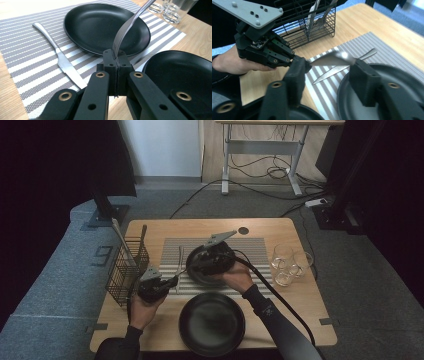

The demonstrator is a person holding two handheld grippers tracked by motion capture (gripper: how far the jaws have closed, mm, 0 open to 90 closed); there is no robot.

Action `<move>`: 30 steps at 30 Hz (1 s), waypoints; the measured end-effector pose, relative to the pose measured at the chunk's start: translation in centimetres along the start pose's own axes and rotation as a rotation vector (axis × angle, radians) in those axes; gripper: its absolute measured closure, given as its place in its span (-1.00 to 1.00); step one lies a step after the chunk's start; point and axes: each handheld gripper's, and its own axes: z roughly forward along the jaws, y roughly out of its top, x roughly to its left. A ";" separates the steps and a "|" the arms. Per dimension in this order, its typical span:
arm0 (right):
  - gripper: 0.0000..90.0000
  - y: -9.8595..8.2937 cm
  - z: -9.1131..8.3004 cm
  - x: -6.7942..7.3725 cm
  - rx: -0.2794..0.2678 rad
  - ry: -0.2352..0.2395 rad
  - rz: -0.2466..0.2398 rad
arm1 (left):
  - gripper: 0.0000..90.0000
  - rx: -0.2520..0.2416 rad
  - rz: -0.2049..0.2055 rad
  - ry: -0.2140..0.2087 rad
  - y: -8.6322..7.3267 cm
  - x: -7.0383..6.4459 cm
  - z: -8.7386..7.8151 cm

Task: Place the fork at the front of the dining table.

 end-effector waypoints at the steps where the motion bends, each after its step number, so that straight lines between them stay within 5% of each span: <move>1: -0.04 -0.1 0.2 0.0 0.000 0.010 0.009 | 0.99 0.002 0.004 0.010 0.0 0.0 0.0; 6: -0.03 -1.2 1.4 -0.1 -0.014 0.076 0.121 | 0.99 0.011 0.026 0.047 0.0 -0.6 0.2; 17: 0.35 -3.4 2.6 0.5 -0.044 0.063 0.144 | 0.99 0.032 0.074 0.080 -0.1 -1.8 1.1; 30: 0.63 -4.9 3.6 0.5 -0.095 0.029 0.202 | 0.99 0.032 0.074 0.086 -0.2 -2.2 1.5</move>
